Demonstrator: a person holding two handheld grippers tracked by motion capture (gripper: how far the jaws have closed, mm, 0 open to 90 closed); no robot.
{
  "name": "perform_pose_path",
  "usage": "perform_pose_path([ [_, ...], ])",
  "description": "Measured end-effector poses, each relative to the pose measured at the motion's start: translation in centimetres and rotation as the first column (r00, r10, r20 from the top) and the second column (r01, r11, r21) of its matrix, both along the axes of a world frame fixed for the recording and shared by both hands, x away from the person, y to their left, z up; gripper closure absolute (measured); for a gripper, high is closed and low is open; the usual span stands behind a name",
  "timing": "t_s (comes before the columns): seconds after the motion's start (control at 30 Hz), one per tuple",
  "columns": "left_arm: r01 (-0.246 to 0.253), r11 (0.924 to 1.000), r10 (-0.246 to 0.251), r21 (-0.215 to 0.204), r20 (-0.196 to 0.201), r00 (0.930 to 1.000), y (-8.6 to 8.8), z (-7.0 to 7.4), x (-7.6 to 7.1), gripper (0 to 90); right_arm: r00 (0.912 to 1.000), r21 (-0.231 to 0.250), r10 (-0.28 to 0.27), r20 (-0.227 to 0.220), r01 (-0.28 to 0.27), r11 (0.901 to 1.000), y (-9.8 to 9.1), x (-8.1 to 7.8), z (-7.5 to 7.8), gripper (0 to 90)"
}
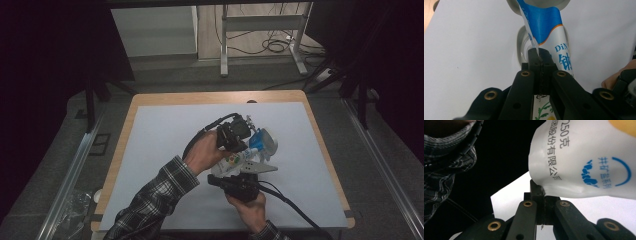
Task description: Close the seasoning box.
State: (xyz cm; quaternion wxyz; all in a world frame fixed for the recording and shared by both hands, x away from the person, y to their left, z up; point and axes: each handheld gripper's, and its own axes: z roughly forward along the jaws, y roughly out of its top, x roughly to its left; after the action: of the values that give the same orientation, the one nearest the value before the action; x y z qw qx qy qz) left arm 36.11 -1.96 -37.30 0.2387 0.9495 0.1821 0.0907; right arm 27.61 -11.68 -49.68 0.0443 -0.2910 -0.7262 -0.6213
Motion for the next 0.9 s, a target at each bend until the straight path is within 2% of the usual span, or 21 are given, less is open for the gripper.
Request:
perform_pose_path([
  [0.3, 0.001, 1.0, -0.001, 0.007, 0.001, 1.0, -0.13, -0.05, -0.04, 90.0, 0.9997, 0.003, 0.003, 0.025, -0.003, 1.0, -0.08, -0.03, 0.3, 89.8],
  [0.9, -0.003, 0.9999, 0.003, 0.012, 0.003, 1.0, 0.06, -0.09, -0.05, 90.0, 0.9995, 0.017, 0.01, 0.031, -0.011, 0.9998, 0.05, -0.07, 0.43, 89.8],
])
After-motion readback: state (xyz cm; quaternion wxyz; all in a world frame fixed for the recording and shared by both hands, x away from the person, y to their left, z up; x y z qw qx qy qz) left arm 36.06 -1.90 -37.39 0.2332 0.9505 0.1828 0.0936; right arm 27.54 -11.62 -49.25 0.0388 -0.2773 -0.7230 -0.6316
